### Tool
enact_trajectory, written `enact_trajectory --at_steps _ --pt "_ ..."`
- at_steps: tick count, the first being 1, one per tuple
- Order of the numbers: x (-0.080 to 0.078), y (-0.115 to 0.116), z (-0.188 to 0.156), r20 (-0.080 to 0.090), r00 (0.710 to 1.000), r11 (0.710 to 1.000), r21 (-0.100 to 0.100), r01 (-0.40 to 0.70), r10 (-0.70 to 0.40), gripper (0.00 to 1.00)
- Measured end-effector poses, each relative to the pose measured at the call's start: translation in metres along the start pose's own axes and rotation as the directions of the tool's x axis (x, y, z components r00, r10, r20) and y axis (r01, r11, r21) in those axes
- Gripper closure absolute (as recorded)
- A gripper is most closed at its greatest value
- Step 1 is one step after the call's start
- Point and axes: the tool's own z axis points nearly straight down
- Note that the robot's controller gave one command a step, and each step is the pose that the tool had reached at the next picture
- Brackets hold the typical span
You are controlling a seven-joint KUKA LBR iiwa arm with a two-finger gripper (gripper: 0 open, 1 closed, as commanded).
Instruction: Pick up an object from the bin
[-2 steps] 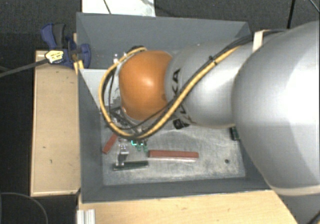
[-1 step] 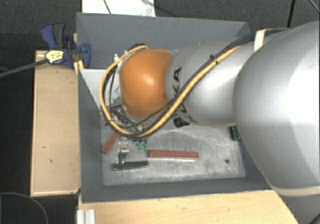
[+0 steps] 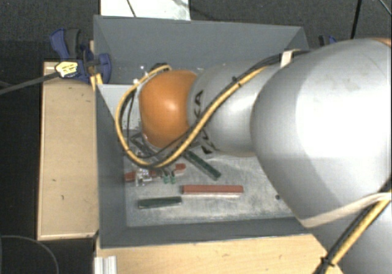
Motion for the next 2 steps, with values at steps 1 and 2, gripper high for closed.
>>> enact_trajectory --at_steps 1,2 --pt "0.000 0.000 0.000 0.000 1.000 1.000 0.000 -0.002 0.002 1.00" --pt "0.014 -0.016 -0.139 0.002 0.999 0.999 -0.001 0.047 -0.047 1.00"
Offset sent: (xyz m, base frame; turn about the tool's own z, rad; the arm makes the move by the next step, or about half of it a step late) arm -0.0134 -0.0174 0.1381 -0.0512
